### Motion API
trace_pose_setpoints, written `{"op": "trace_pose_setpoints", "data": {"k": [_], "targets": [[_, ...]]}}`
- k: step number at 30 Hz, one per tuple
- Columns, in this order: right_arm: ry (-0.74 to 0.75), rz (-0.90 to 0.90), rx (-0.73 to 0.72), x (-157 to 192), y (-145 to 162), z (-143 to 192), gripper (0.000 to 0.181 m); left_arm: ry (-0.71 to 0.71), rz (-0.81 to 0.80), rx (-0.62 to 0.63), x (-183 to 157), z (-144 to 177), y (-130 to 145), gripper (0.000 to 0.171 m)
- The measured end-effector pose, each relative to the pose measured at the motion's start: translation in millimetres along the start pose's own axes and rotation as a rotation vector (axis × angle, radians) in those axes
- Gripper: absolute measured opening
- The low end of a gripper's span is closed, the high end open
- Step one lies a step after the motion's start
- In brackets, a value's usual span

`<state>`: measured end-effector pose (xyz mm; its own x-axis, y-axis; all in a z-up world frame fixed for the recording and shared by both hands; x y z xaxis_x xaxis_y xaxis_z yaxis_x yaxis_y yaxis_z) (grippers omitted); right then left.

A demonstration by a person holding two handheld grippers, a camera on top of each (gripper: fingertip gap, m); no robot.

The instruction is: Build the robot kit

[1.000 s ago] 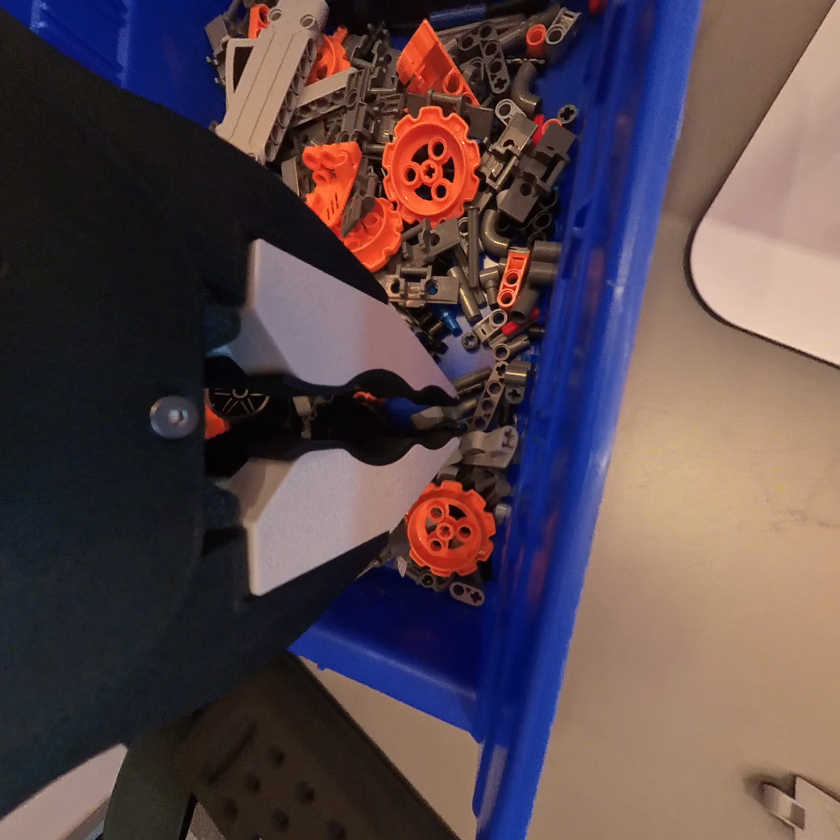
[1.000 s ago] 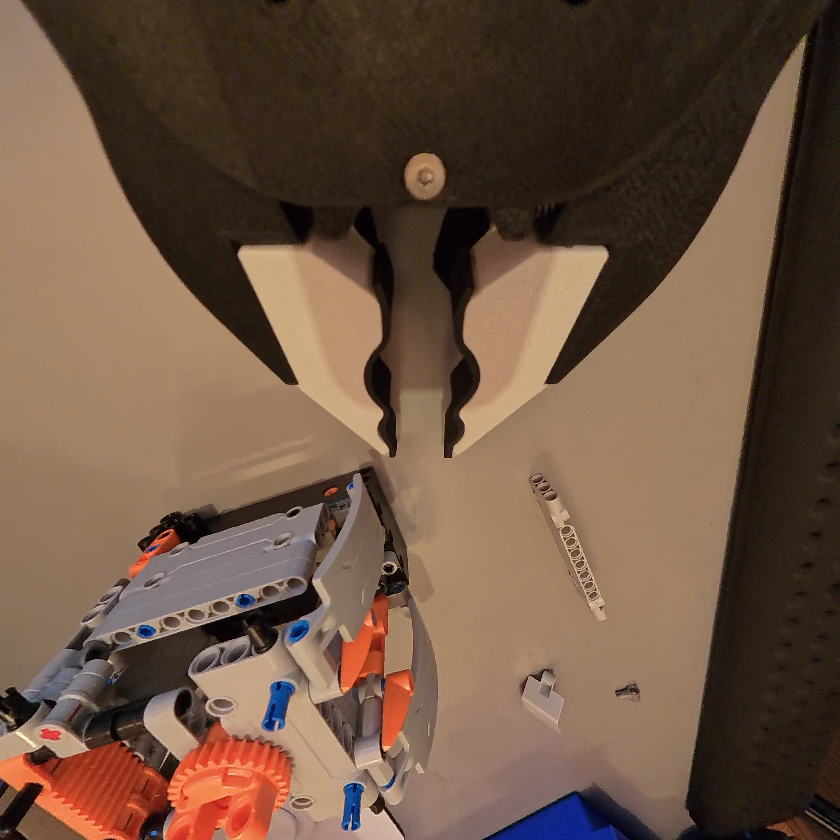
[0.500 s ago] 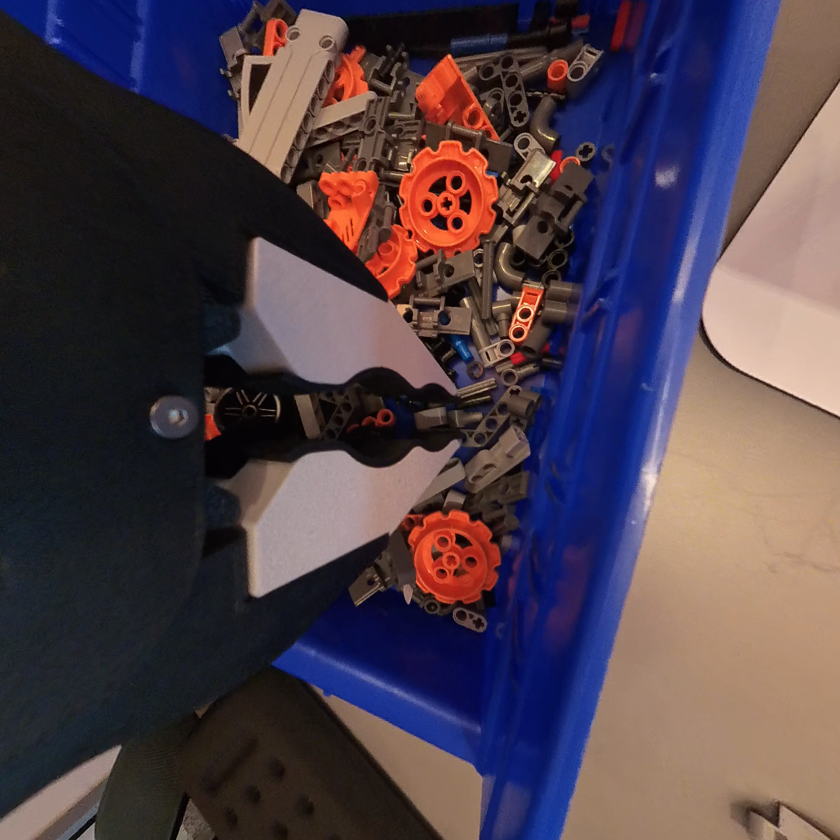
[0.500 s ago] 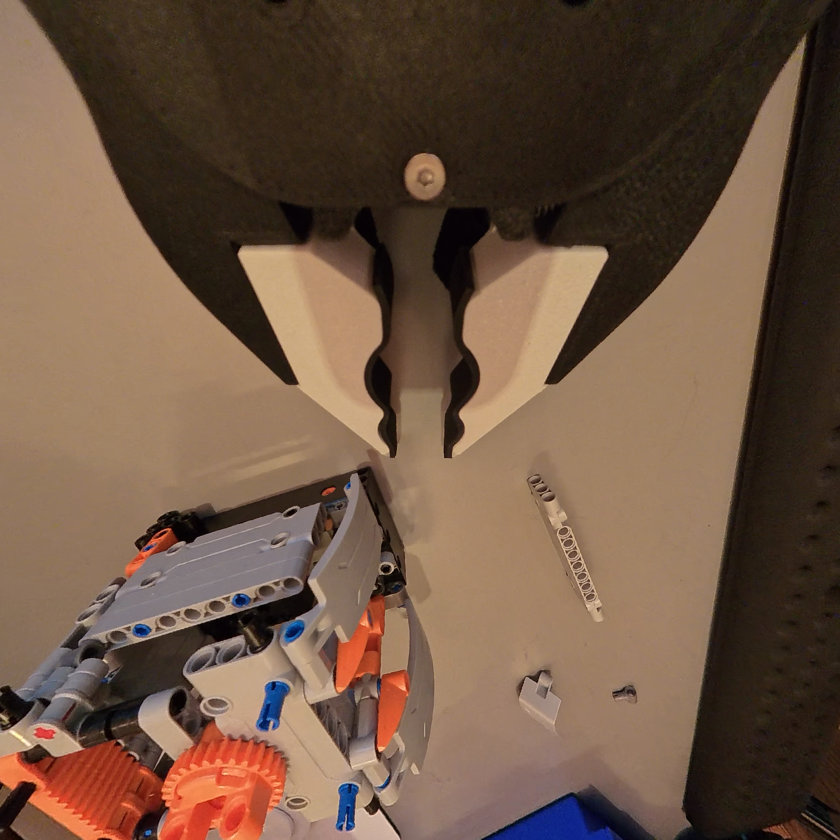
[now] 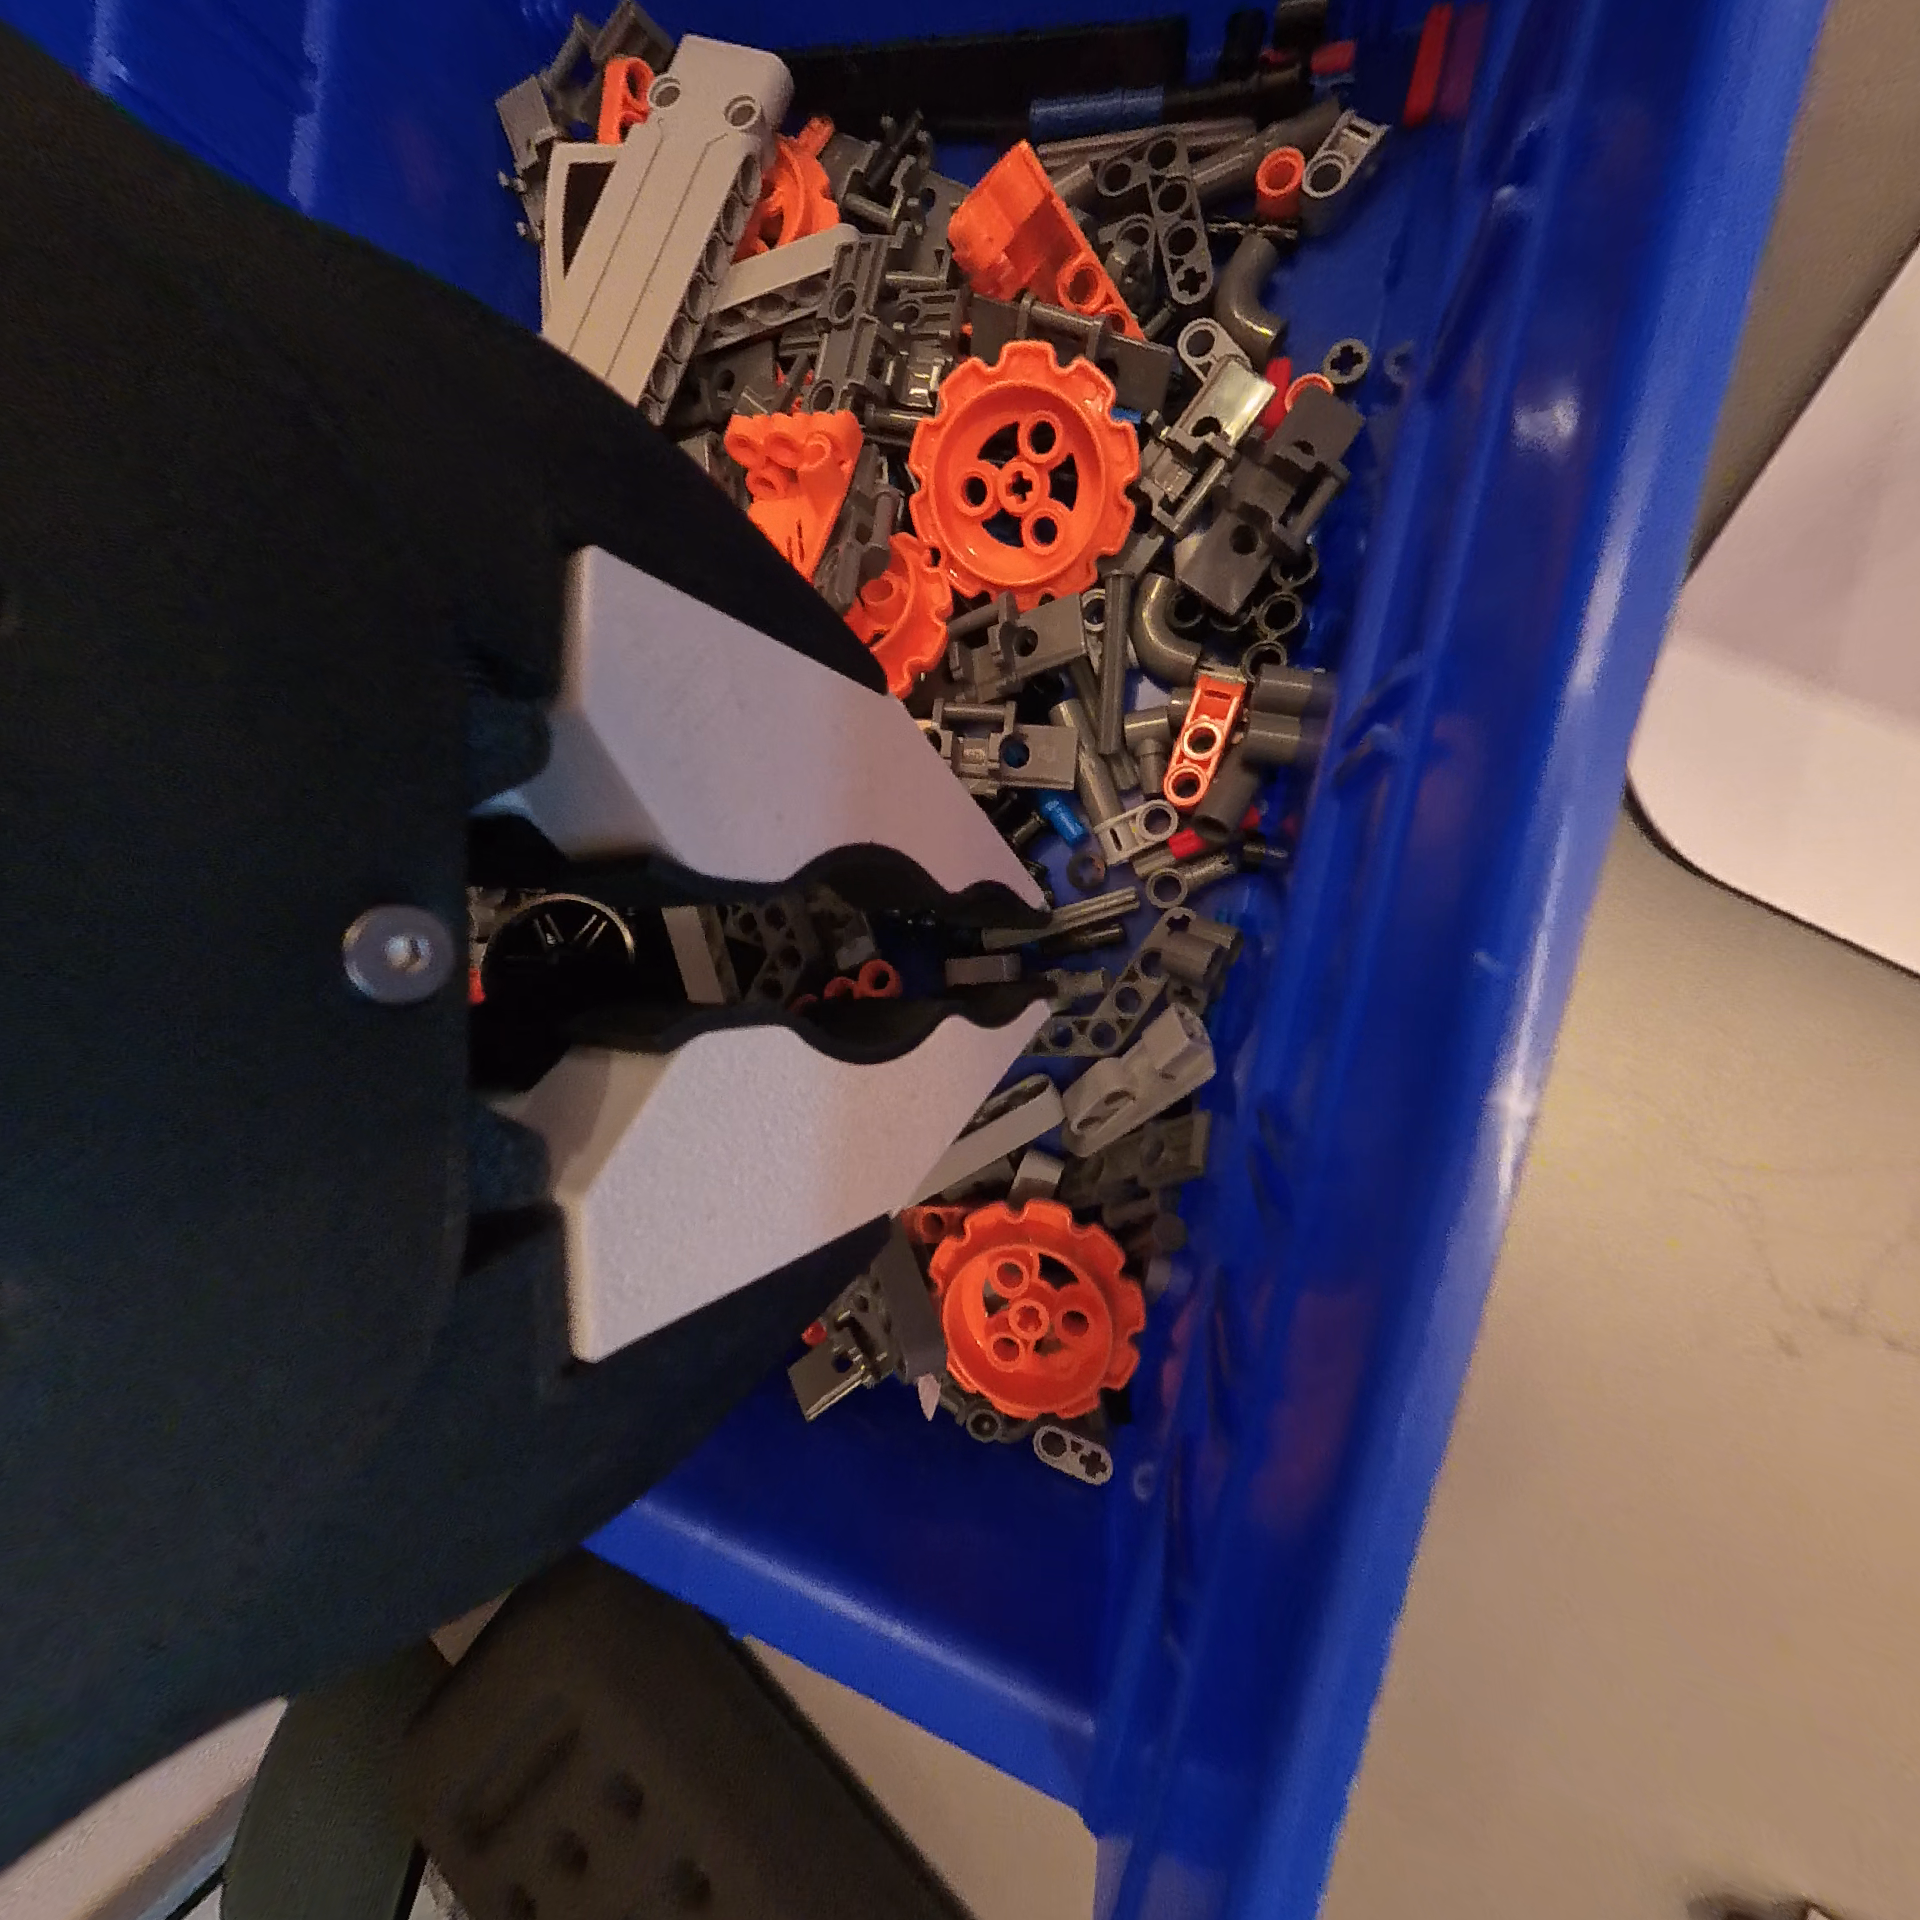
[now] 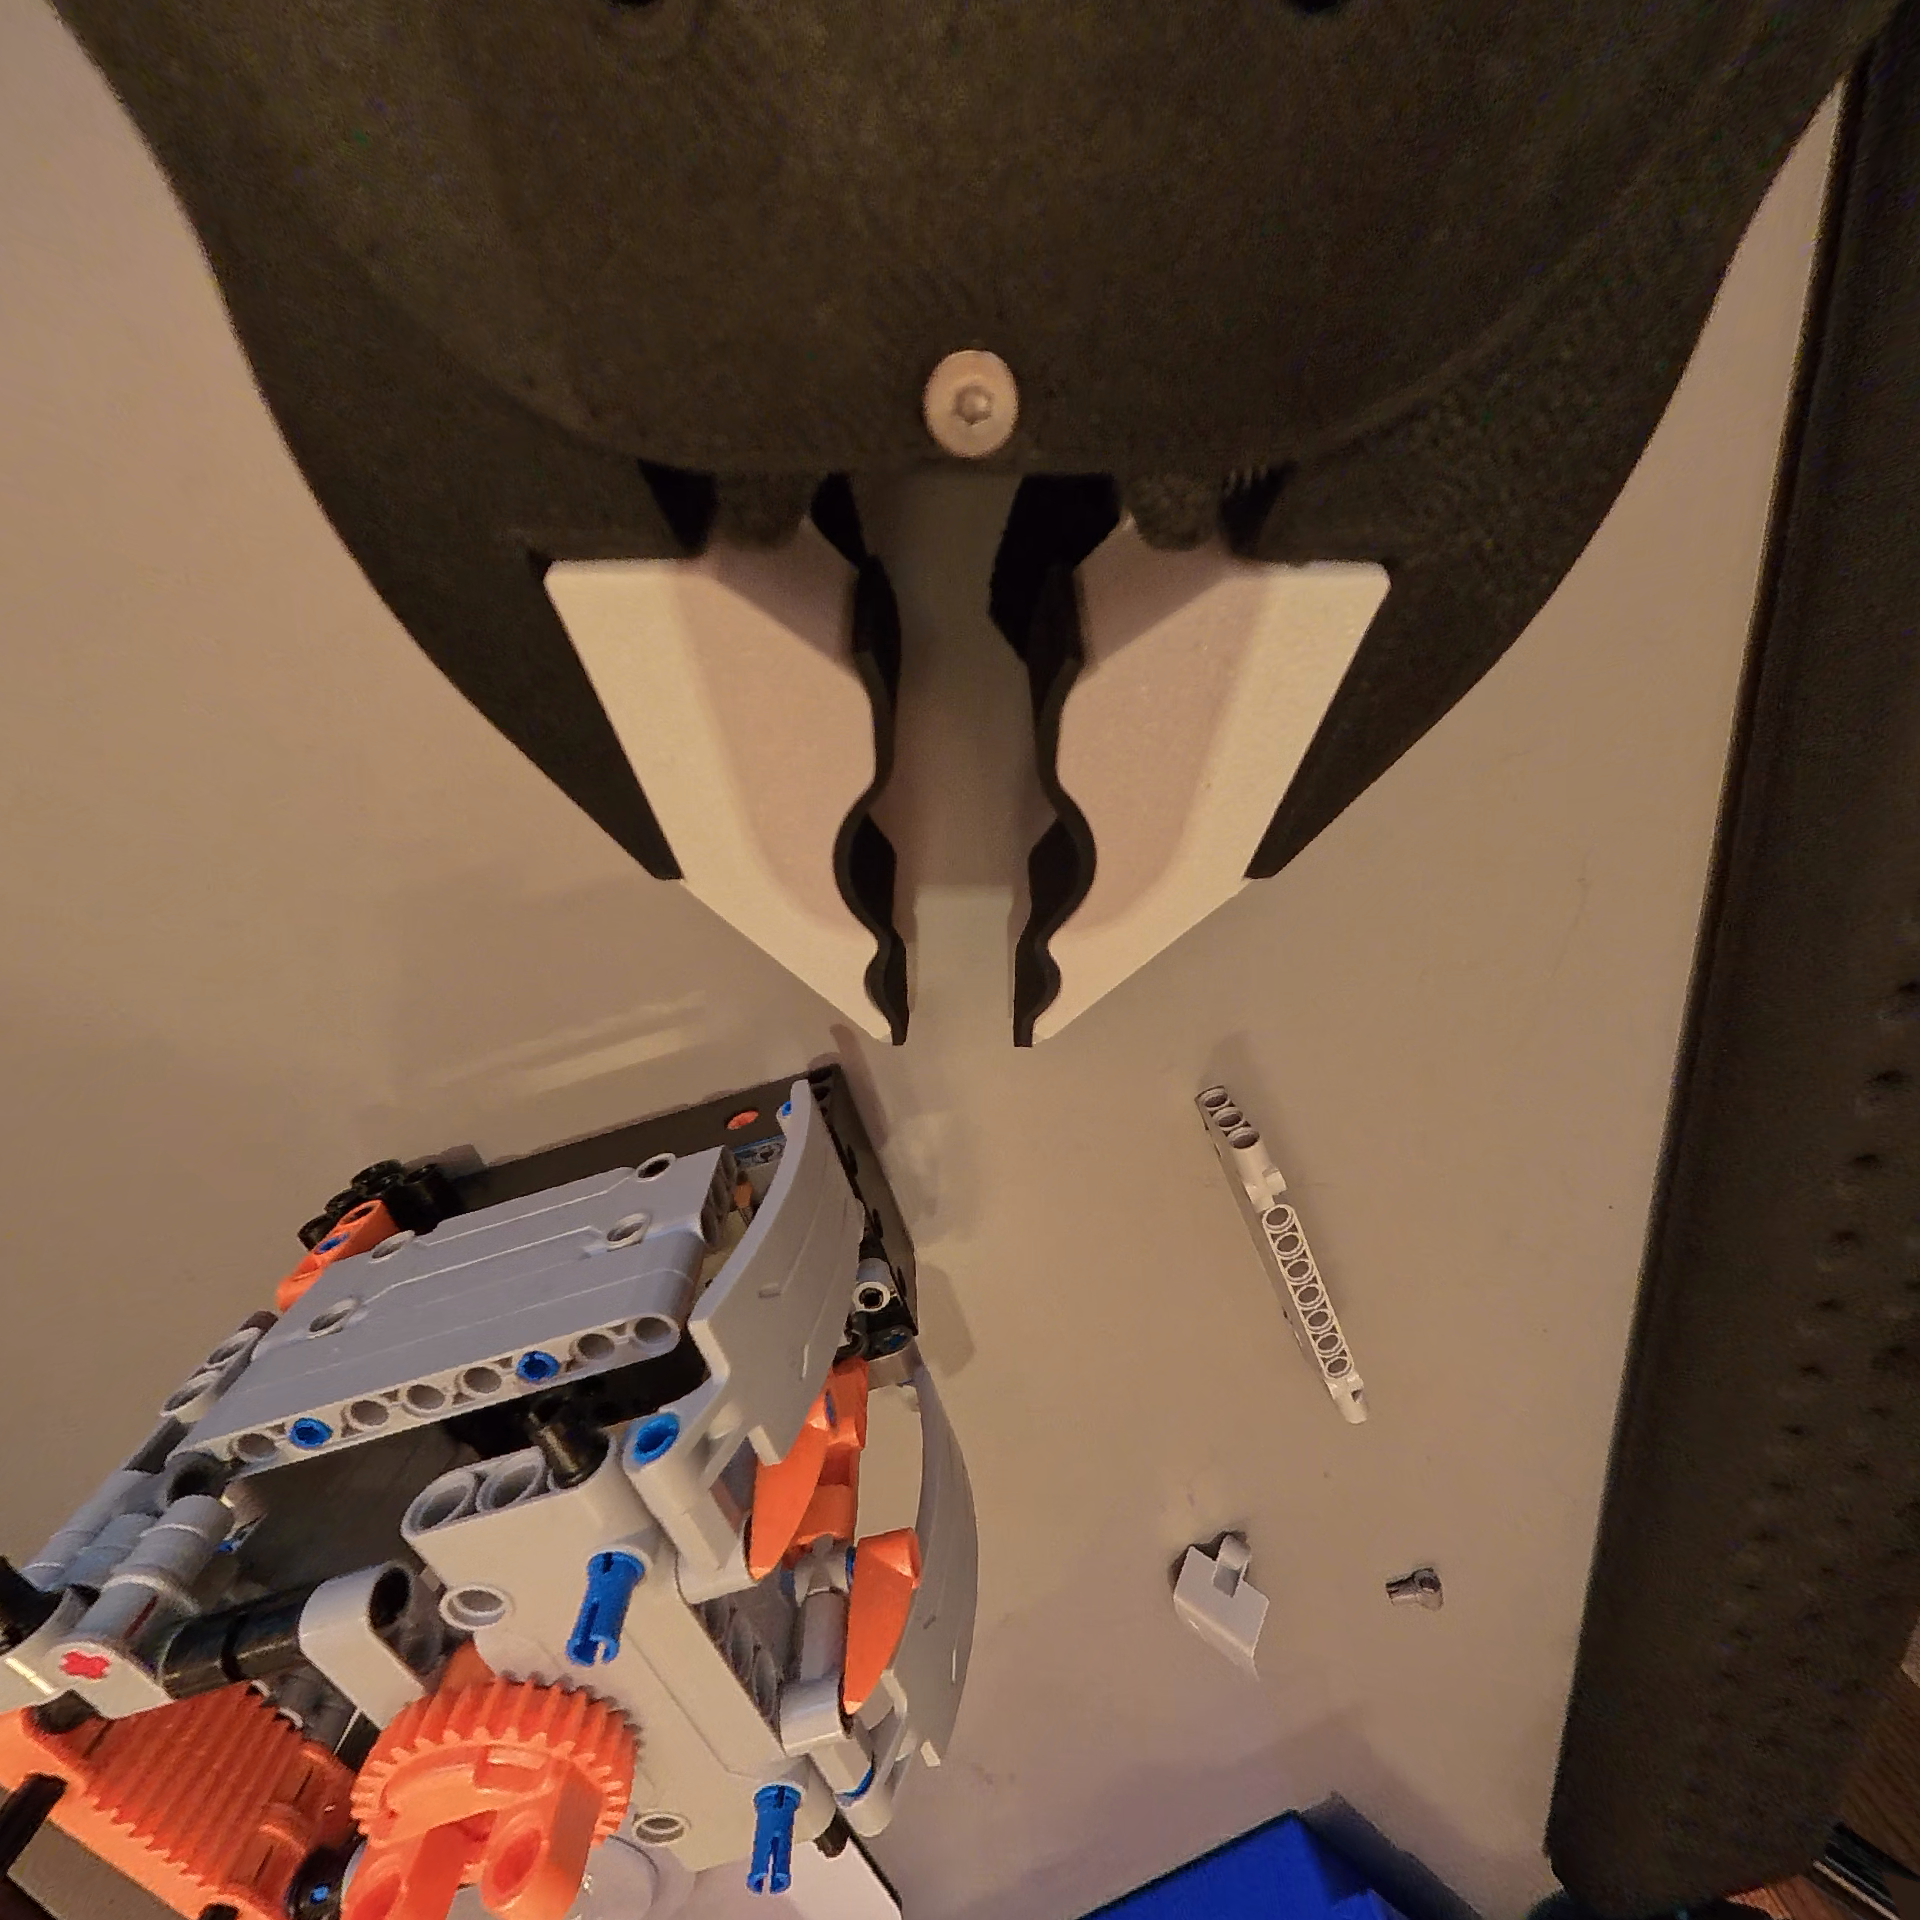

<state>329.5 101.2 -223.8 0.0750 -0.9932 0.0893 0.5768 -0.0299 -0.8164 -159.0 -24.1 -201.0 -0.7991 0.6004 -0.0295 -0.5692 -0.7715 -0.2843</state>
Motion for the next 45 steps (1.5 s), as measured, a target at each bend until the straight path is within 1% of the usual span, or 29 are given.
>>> {"op": "trace_pose_setpoints", "data": {"k": [6, 12, 16, 20, 24, 28, 32, 37, 39, 42, 45], "targets": [[-0.001, 0.001, 0.000, 0.1, 0.0, 0.0, 0.018, 0.015, -0.021, -0.006, -3.8, 0.5, 0.5, 0.015], [-0.002, 0.002, 0.001, 0.3, 0.0, -0.2, 0.018, 0.037, -0.043, -0.002, -7.5, -2.1, -1.0, 0.017], [-0.002, 0.003, 0.001, 0.3, 0.1, -0.3, 0.018, 0.024, -0.054, 0.001, -7.7, -3.2, -3.7, 0.016], [-0.002, 0.004, 0.000, 0.6, 0.1, -0.1, 0.018, 0.013, -0.070, 0.006, -9.6, -3.7, -4.8, 0.007], [-0.003, 0.005, 0.000, 0.8, 0.1, -0.1, 0.018, -0.005, -0.075, 0.010, -10.0, -2.0, -3.4, 0.006], [-0.003, 0.005, -0.002, 0.8, -0.4, 0.1, 0.018, -0.002, -0.057, -0.028, -8.8, 7.7, -2.8, 0.006], [0.001, 0.000, -0.019, 0.1, -1.1, 1.9, 0.018, -0.017, -0.056, -0.096, -11.8, 33.7, -9.6, 0.006], [0.025, 0.018, -0.037, 2.2, -6.9, 5.0, 0.019, -0.030, -0.029, -0.229, -20.3, 78.5, -24.4, 0.006], [0.046, 0.043, -0.058, 4.9, -14.7, 9.2, 0.019, -0.010, -0.025, -0.291, -27.7, 96.1, -33.4, 0.005], [0.125, 0.084, -0.072, 8.6, -28.1, 19.4, 0.018, 0.019, -0.035, -0.390, -44.8, 119.9, -48.4, 0.006], [0.190, 0.104, -0.098, 17.3, -48.3, 31.3, 0.020, 0.041, -0.080, -0.460, -70.6, 132.4, -69.2, 0.006]]}}
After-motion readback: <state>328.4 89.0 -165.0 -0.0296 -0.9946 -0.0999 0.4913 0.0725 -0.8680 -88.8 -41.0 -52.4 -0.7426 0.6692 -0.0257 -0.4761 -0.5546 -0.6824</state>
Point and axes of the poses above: each gripper's, where its closed fingertips meet, z back along the fingers, y out of its underside, x = y × z across the jaws, the point moved 9 cm from there along z, back along the fingers, and after that the axes turned 1 degree about -x, right-handed, at the moved point
